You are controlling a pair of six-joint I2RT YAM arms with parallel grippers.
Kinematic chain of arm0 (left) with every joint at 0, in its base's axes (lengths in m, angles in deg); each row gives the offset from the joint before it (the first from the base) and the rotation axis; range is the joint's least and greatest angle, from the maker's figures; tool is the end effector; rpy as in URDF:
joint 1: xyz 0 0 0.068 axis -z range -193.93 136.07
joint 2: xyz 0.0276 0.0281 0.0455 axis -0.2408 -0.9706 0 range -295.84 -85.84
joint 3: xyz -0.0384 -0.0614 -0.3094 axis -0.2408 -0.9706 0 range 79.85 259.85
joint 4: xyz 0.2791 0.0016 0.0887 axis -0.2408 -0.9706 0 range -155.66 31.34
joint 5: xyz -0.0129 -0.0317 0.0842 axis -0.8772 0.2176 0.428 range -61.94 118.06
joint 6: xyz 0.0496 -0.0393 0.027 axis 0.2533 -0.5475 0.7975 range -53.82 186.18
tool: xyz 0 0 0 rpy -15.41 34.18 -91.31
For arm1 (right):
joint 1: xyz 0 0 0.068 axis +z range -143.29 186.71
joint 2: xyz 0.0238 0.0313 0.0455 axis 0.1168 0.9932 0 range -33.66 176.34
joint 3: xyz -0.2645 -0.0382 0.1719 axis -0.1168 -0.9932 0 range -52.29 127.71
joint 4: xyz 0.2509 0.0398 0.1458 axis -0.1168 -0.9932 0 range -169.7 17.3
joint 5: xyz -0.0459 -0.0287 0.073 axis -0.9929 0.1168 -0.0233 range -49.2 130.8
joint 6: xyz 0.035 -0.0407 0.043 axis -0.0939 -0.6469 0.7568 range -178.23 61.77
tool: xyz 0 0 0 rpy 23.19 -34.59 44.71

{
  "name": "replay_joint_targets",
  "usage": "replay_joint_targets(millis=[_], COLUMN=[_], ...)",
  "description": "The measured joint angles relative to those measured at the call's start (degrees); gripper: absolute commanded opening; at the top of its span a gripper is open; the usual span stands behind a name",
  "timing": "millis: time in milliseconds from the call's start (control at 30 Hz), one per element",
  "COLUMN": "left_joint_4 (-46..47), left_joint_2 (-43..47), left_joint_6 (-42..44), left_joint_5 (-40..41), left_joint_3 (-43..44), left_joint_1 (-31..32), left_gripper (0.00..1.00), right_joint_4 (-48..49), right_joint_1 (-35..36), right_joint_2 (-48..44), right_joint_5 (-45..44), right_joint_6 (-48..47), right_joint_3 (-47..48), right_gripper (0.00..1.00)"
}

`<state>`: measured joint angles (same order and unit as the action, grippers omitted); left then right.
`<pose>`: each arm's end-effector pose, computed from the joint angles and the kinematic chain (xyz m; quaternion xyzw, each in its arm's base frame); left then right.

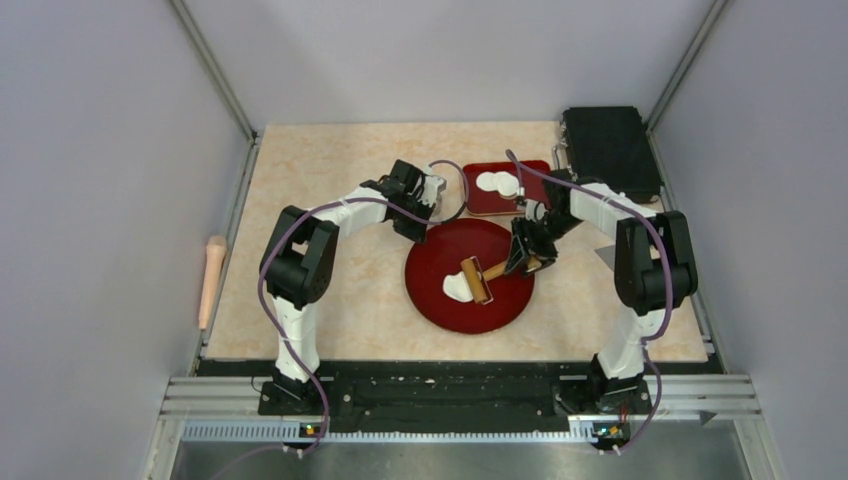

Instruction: Roll out the dumpling wrappers from the dough

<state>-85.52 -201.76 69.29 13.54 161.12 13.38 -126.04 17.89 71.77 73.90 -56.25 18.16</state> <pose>0.4197 -0.2325 0.1713 0.2823 0.9196 -0.1710 0.2131 0.3556 0.1012 0.1817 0.0811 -0.9551 -0.2845 0.0186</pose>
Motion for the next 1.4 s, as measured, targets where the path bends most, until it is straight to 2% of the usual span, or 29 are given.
replay_joint_targets(millis=[567,767,967,1233,1400], left_joint_4=[1.68,3.45,3.58,3.61,3.61], left_joint_2=[0.02,0.02,0.02,0.02,0.02], left_joint_6=[-0.09,-1.6,-1.99,-2.08,-2.14], left_joint_5=[-0.2,-0.85,-0.98,-0.98,-0.98], left_joint_3=[-0.35,-0.85,-0.92,-0.94,-0.94], left_joint_1=[0.07,0.98,0.9,0.9,0.87], left_gripper=[0.0,0.0,0.0,0.0,0.0], right_joint_4=[-0.94,1.14,1.27,1.81,3.02], right_joint_1=[-1.49,-1.75,-2.97,-3.1,-3.1], right_joint_2=[-0.28,-1.51,-6.54,-8.46,-13.2], right_joint_5=[-5.49,-12.09,-15.08,-16.15,-20.04], right_joint_6=[-2.84,-4.44,-6.49,-7.78,-8.7], right_joint_3=[-1.46,-1.46,-1.42,-1.46,-1.44], right_gripper=[0.0,0.0,0.0,0.0,0.0])
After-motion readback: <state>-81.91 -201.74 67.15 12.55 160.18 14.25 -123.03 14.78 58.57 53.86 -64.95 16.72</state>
